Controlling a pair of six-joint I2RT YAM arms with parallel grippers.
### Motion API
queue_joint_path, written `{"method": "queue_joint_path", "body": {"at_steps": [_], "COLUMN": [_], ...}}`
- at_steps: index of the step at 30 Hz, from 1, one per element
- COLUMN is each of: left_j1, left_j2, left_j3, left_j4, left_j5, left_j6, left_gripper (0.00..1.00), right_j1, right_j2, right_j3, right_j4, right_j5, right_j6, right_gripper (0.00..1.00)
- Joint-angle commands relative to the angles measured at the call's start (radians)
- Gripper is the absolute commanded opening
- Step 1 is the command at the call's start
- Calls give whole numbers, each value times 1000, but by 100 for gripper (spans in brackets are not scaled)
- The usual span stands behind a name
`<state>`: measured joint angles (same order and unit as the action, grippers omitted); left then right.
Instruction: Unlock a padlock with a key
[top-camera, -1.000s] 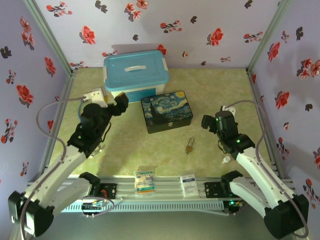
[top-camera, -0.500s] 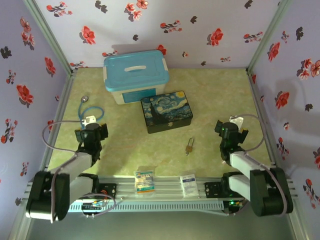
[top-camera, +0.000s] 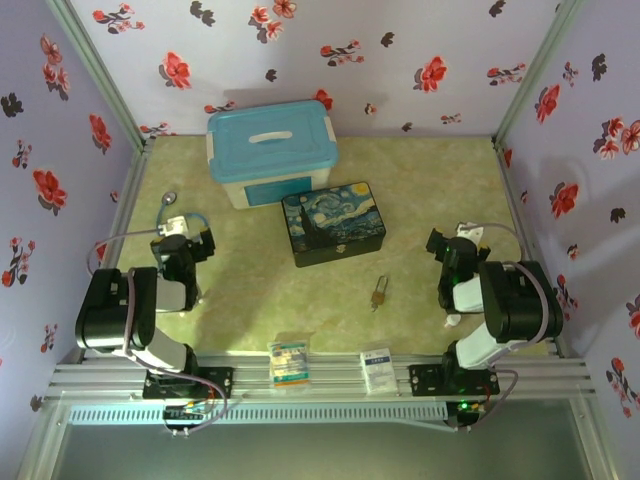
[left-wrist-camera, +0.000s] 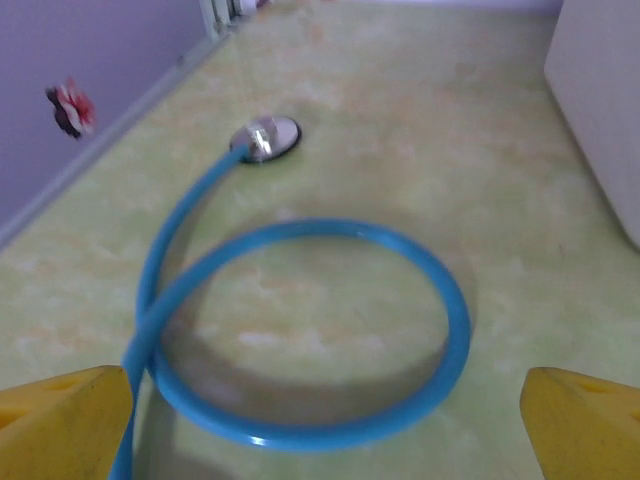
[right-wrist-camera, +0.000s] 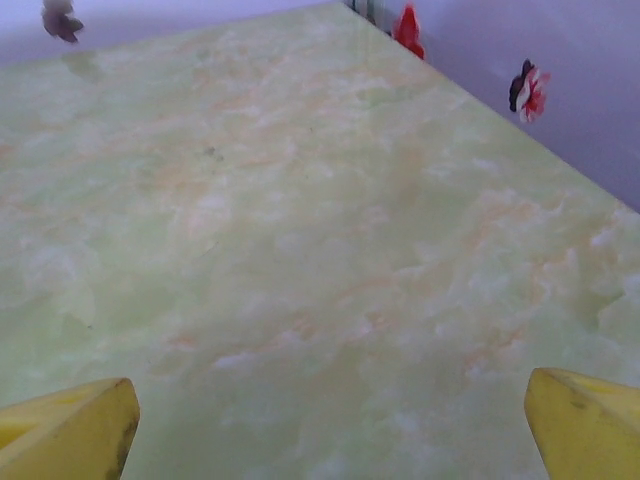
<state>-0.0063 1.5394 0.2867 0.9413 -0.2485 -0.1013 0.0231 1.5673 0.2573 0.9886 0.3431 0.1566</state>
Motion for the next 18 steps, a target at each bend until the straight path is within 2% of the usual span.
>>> {"method": "queue_joint_path", "body": {"at_steps": [1, 15, 18], "left_j1": [8, -9, -8], "left_j2": [2, 7, 8], "left_j3": [86, 89, 89], "left_j4": [-27, -13, -15], "left_j5": [46, 5, 6], "left_j6": [37, 48, 48], "left_gripper": [99, 100, 100], "right_j1": [3, 16, -5], "right_j2": [-10, -5, -2], "right_j3": [128, 126, 144], "right_j4": [-102, -96, -125], "right_j5": [-48, -71, -137], "right_j6": [-41, -60, -58], "right_gripper": [99, 99, 99]}}
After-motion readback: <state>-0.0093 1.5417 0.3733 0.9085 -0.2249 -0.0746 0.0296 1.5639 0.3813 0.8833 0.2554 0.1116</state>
